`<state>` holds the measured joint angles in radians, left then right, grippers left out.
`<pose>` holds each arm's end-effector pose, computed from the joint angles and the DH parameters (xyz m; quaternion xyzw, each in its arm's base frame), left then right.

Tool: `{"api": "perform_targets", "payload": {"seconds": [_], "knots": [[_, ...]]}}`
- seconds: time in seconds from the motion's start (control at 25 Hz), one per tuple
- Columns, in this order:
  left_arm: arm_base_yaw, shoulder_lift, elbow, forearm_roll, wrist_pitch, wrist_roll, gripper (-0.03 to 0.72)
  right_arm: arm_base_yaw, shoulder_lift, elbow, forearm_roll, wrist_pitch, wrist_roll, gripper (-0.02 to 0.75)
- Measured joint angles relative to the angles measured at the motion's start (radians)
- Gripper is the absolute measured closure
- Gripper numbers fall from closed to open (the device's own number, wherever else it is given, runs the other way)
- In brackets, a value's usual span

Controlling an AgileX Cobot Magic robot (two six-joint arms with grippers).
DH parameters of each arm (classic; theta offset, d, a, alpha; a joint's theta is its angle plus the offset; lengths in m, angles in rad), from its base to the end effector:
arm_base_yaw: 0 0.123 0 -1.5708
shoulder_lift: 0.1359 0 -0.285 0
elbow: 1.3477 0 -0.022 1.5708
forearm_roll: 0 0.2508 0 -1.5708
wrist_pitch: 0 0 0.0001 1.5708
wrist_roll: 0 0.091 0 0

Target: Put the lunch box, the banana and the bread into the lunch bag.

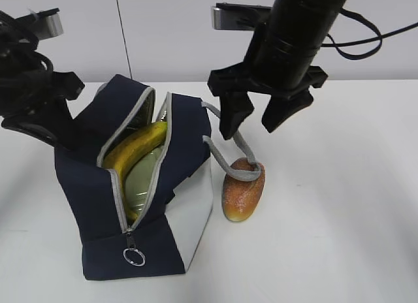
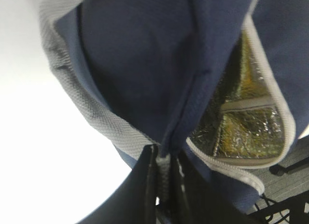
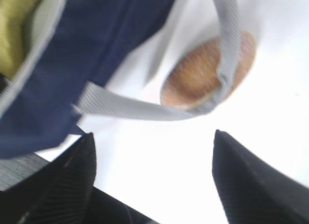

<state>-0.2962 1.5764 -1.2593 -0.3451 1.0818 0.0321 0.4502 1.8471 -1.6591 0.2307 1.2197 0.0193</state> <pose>0.2921 -0.1176 0.2860 0.1001 0.9736 -0.1761 0.1050 0.3414 0.1867 0.2948 -0.1855 0.9683 0.1379 0.0945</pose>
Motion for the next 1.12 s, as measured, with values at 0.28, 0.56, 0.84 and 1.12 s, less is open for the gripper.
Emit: {"api": "perform_targets", "payload": {"seconds": [0.28, 0.56, 0.84, 1.12], "knots": [[0.072, 0.000, 0.000, 0.003, 0.016, -0.021, 0.659, 0.000, -0.038, 0.195, -0.053, 0.002, 0.045, 0.174], [0.075, 0.000, 0.000, 0.022, 0.020, -0.022, 0.657, 0.000, -0.038, 0.274, -0.057, -0.029, 0.073, 0.175], [0.075, 0.000, 0.000, 0.025, 0.020, -0.022, 0.655, 0.000, 0.033, 0.274, -0.046, -0.165, 0.121, 0.176], [0.075, 0.000, 0.000, 0.026, 0.020, -0.022, 0.655, 0.000, 0.065, 0.274, -0.045, -0.295, 0.196, 0.177]]}}
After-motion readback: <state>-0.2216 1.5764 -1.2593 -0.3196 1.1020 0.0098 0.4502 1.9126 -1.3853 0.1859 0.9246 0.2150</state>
